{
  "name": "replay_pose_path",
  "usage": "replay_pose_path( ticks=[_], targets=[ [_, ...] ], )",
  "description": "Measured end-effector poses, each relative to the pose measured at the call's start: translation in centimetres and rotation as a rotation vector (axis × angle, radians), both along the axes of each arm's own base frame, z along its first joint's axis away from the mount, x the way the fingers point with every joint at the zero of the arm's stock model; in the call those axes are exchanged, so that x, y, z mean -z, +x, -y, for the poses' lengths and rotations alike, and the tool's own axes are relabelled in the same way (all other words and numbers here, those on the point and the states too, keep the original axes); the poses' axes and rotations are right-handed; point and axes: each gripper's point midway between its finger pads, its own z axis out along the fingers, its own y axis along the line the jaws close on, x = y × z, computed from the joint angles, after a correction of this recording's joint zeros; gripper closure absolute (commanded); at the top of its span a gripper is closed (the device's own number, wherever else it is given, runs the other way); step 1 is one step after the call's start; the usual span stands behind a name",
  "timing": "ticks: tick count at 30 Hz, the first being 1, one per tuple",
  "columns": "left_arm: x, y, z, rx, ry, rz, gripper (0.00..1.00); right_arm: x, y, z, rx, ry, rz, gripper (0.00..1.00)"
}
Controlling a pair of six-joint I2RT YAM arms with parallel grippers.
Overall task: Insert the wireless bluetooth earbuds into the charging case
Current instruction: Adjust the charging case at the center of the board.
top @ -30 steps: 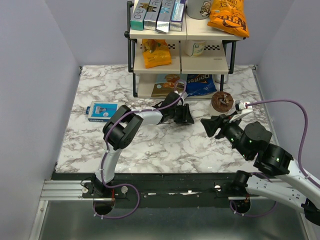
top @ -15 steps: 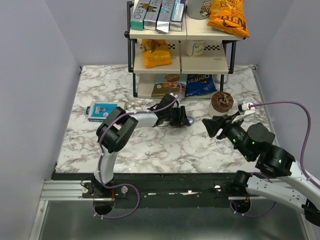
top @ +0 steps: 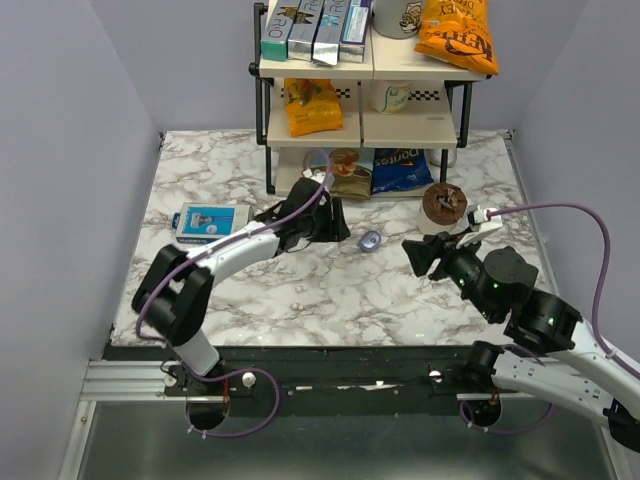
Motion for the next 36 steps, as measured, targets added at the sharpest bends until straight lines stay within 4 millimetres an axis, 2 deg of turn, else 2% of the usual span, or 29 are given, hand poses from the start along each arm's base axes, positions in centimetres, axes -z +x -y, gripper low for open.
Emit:
replay_pose_path(
  ticks=[2,4,6,9,11,14,16,21,27,33,36],
  targets=[
    [-2.0,0.4,-2.0,-0.084,0.037,0.067,0.01,0.6,0.4,0.1,0.024,-0.01,-0.005,0.35],
    [-4.1,0.5,-4.4,-0.188,0.045,0.123,0.01,1.5,0.8,0.2,0.059,-0.003,-0.024,0.31],
    [-4.9,0.3,-6.9,-0.287,0.03,0.133,0.01,2.6,1.0,0.0,0.065,-0.008,-0.038,0.27],
    [-3.8,0.1,-9.3,-0.386,0.031,0.11,0.01,3.8,1.0,-0.5,0.048,-0.027,-0.044,0.23],
    [-1.7,-1.1,-10.0,-0.401,0.045,0.072,0.01,4.2,1.1,-0.8,0.041,-0.031,-0.048,0.22],
    [1.1,-3.1,-9.8,-0.373,0.094,0.017,0.02,4.2,1.3,-1.1,0.038,-0.032,-0.046,0.2],
    [1.7,-3.3,-9.4,-0.357,0.124,0.005,0.03,4.2,1.3,-1.2,0.038,-0.028,-0.044,0.2],
    [2.4,-2.0,-7.7,-0.34,0.16,-0.018,0.05,5.8,1.4,-1.4,0.04,-0.043,-0.073,0.2],
    [4.0,-1.9,-6.7,-0.415,0.177,-0.076,0.01,7.2,1.6,-1.9,0.042,-0.068,-0.109,0.2],
    [4.3,-0.1,-3.9,-0.46,0.229,-0.088,0.01,7.1,1.6,-1.9,0.04,-0.062,-0.105,0.2],
    [4.5,0.4,-4.1,-0.468,0.266,-0.09,0.01,6.5,1.4,-1.7,0.039,-0.044,-0.092,0.2]
  ],
)
